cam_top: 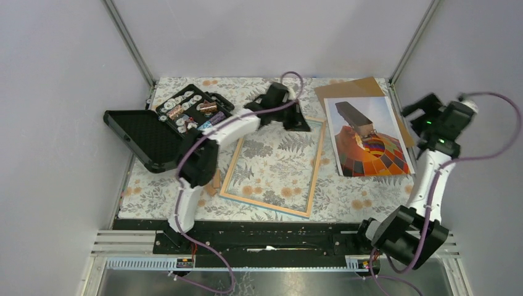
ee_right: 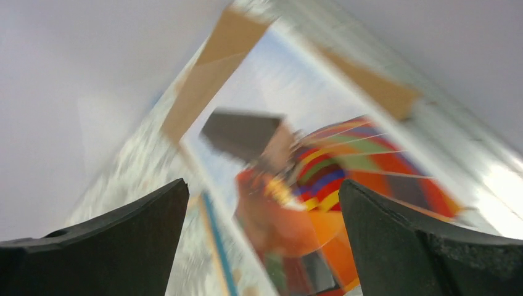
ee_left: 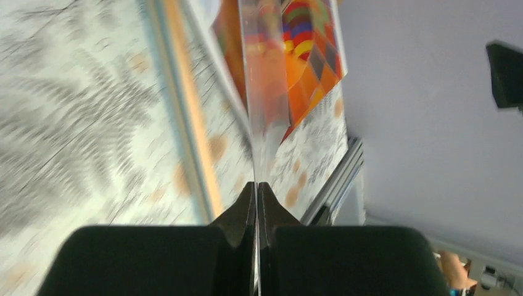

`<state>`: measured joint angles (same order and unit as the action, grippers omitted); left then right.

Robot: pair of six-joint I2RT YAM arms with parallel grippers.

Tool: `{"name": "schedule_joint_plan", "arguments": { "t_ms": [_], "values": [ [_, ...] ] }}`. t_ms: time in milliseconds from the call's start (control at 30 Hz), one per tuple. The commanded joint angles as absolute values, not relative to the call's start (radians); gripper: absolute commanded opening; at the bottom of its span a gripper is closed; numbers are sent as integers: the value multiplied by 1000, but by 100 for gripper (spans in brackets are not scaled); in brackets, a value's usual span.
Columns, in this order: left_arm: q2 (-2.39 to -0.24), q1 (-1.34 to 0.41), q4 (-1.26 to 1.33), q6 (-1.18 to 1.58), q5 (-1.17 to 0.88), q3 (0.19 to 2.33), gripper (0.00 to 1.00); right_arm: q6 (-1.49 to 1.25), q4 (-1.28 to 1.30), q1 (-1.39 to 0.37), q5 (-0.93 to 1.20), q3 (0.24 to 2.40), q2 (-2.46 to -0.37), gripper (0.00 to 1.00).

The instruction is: Put the photo into the frame

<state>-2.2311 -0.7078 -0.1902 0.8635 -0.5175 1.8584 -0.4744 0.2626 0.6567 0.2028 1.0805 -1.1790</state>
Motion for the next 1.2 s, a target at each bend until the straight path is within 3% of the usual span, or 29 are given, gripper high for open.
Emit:
{"name": "schedule_joint_plan", "arguments": {
  "t_ms": [0,200,400,567,900,1167],
  "values": [
    [-1947,-599,-515,534,-610,1699,0,-368,330,409,318,1080,-1190,100],
    [-1668,-469,-732,326,-570,1386,0,-360,307,314,467,1039,-1187,100],
    [-1520,-369,-658,294,-620,1134,0,-378,243,288,524,989,-1164,100],
    [-1529,-326,-696,267,-632,1109,0,-377,232,272,530,951,-1159,100],
    [-1369,-311,-394,472,-592,889,0,-387,191,261,520,919,-1139,100],
    [-1328,-311,-353,534,-571,809,0,-390,176,260,513,910,-1137,100]
  ]
}}
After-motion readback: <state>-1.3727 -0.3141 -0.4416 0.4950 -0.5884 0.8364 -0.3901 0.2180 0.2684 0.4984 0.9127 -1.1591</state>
